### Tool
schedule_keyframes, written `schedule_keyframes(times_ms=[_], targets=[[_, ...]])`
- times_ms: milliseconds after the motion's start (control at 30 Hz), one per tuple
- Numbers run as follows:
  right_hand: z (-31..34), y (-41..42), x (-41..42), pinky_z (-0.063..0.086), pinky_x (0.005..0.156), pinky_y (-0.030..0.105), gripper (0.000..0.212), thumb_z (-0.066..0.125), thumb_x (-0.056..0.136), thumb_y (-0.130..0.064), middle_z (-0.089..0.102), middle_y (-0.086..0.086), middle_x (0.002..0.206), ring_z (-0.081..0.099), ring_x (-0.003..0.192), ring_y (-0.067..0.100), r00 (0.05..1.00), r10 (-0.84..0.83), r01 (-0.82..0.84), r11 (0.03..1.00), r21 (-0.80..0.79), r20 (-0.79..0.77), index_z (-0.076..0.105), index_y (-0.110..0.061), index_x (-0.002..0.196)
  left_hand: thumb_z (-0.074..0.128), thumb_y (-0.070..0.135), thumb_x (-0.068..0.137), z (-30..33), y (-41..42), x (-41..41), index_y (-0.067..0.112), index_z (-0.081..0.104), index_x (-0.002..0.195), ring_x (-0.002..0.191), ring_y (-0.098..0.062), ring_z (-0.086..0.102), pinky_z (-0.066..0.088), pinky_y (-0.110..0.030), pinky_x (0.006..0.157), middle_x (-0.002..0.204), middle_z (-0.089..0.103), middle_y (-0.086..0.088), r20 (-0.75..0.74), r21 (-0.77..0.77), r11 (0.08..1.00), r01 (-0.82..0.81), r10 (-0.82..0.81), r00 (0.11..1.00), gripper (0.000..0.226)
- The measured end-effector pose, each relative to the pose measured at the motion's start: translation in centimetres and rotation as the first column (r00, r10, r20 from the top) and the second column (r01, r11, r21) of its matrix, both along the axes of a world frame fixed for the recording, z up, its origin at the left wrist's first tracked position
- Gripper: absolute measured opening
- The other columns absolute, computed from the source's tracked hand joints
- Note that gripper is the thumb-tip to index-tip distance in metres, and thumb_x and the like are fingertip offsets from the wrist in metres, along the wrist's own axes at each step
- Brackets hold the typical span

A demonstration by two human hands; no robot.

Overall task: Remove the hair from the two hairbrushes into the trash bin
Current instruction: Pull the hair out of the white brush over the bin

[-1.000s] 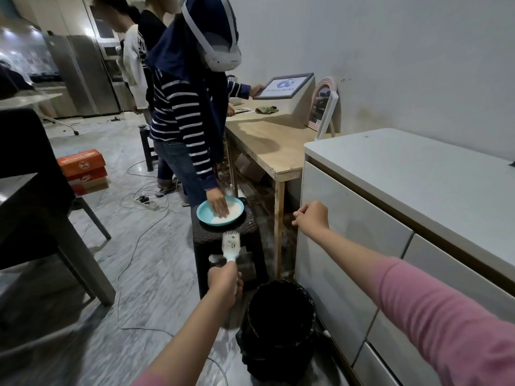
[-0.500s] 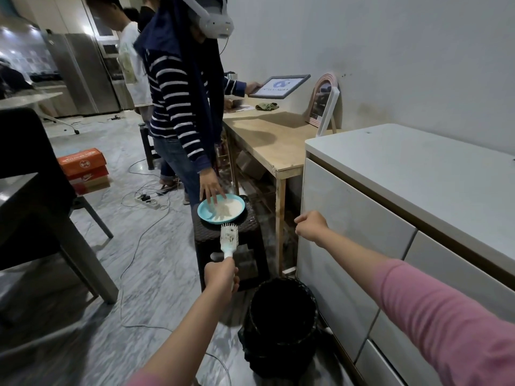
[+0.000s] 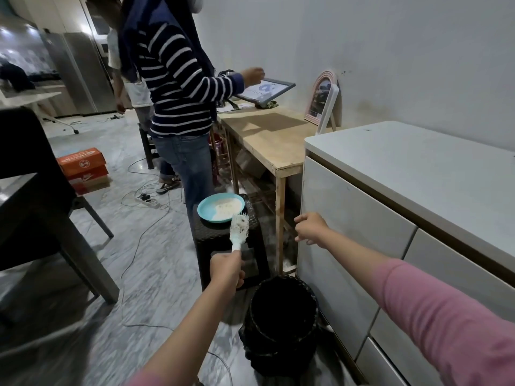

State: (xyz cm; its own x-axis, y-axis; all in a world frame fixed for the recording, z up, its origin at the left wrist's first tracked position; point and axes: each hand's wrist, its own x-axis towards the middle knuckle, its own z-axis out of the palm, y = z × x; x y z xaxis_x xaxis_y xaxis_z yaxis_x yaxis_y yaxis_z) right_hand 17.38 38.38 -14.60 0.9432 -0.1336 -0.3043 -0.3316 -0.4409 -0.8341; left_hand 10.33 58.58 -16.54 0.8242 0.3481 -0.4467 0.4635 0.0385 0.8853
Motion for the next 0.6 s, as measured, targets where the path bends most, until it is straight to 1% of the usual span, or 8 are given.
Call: schedule_keyframes(times_ms=[133, 233, 333, 400, 433, 500, 533, 600], targets=[[-0.1, 0.7, 0.2, 0.049, 0.073, 0.033, 0.026, 0.055, 0.088, -0.002, 0.058, 0.009, 0.109, 0.06, 0.105, 0.027, 0.997, -0.026, 0.025, 1.0, 0.016, 0.079, 0.063, -0.01, 0.111, 0.053, 0.015, 0.09, 0.4, -1.0, -0.2, 0.006, 0.055, 0.068, 0.046, -0.018, 0.041, 0.03, -0.021, 0.042, 0.067, 0.054, -0.009, 0.009, 0.043, 0.995, 0.09, -0.09, 0.996, 0.024], [-0.3, 1.3, 0.6, 0.048, 0.081, 0.033, 0.019, 0.061, 0.09, -0.018, 0.058, 0.006, 0.101, 0.054, 0.094, 0.021, 0.992, -0.042, 0.041, 0.999, 0.014, 0.119, 0.066, -0.009, 0.106, 0.051, 0.013, 0.092, 1.1, -1.9, -0.7, 0.007, 0.052, 0.064, 0.044, -0.017, 0.039, 0.026, -0.021, 0.043, 0.065, 0.051, -0.009, 0.027, 0.058, 0.985, 0.164, -0.166, 0.986, 0.028], [-0.2, 2.1, 0.7, 0.047, 0.093, 0.039, 0.038, 0.062, 0.087, -0.044, 0.059, 0.014, 0.096, 0.059, 0.094, 0.025, 0.998, 0.014, -0.017, 0.999, 0.049, 0.062, 0.065, -0.007, 0.097, 0.051, 0.013, 0.093, 1.9, -2.6, -1.1, 0.008, 0.05, 0.067, 0.043, -0.016, 0.039, 0.025, -0.02, 0.042, 0.065, 0.052, -0.007, 0.024, 0.07, 0.972, 0.226, -0.229, 0.973, 0.026], [0.0, 2.6, 0.7, 0.042, 0.087, 0.037, 0.057, 0.06, 0.085, -0.055, 0.06, 0.014, 0.121, 0.059, 0.11, 0.028, 0.999, 0.054, -0.055, 0.992, 0.115, 0.004, 0.058, -0.005, 0.112, 0.05, 0.012, 0.092, 2.1, -3.0, -1.1, 0.009, 0.048, 0.066, 0.043, -0.017, 0.039, 0.025, -0.021, 0.042, 0.067, 0.053, -0.008, 0.018, 0.074, 0.963, 0.258, -0.26, 0.965, 0.027], [0.1, 2.9, 0.7, 0.04, 0.083, 0.034, 0.063, 0.058, 0.086, -0.055, 0.058, 0.01, 0.125, 0.06, 0.107, 0.026, 0.998, 0.069, -0.067, 0.987, 0.147, -0.009, 0.055, -0.002, 0.12, 0.051, 0.011, 0.092, 2.2, -3.3, -1.2, 0.009, 0.047, 0.064, 0.043, -0.017, 0.039, 0.025, -0.021, 0.042, 0.068, 0.053, -0.009, 0.015, 0.077, 0.96, 0.27, -0.272, 0.962, 0.028], [0.6, 3.2, 0.4, 0.043, 0.068, 0.027, 0.061, 0.053, 0.091, -0.053, 0.063, 0.006, 0.108, 0.064, 0.08, 0.018, 0.996, 0.088, -0.083, 0.98, 0.18, -0.021, 0.054, 0.001, 0.121, 0.051, 0.011, 0.091, 2.3, -3.6, -1.3, 0.01, 0.046, 0.062, 0.042, -0.018, 0.039, 0.024, -0.021, 0.043, 0.066, 0.052, -0.008, 0.016, 0.075, 0.958, 0.277, -0.279, 0.96, 0.03], [0.6, 3.3, 0.3, 0.043, 0.063, 0.028, 0.058, 0.05, 0.092, -0.053, 0.067, 0.006, 0.095, 0.065, 0.069, 0.016, 0.995, 0.101, -0.095, 0.981, 0.17, -0.028, 0.057, 0.0, 0.115, 0.051, 0.011, 0.091, 2.4, -3.7, -1.4, 0.01, 0.046, 0.062, 0.042, -0.017, 0.039, 0.023, -0.021, 0.043, 0.065, 0.051, -0.008, 0.02, 0.069, 0.959, 0.275, -0.277, 0.961, 0.03], [0.7, 3.4, -0.1, 0.046, 0.061, 0.028, 0.05, 0.045, 0.093, -0.054, 0.064, 0.005, 0.072, 0.064, 0.058, 0.017, 0.991, 0.127, -0.122, 0.987, 0.104, -0.039, 0.059, -0.006, 0.094, 0.051, 0.012, 0.092, 2.5, -3.8, -1.4, 0.01, 0.046, 0.063, 0.042, -0.018, 0.039, 0.023, -0.021, 0.043, 0.064, 0.05, -0.007, 0.022, 0.062, 0.96, 0.272, -0.273, 0.962, 0.03]])
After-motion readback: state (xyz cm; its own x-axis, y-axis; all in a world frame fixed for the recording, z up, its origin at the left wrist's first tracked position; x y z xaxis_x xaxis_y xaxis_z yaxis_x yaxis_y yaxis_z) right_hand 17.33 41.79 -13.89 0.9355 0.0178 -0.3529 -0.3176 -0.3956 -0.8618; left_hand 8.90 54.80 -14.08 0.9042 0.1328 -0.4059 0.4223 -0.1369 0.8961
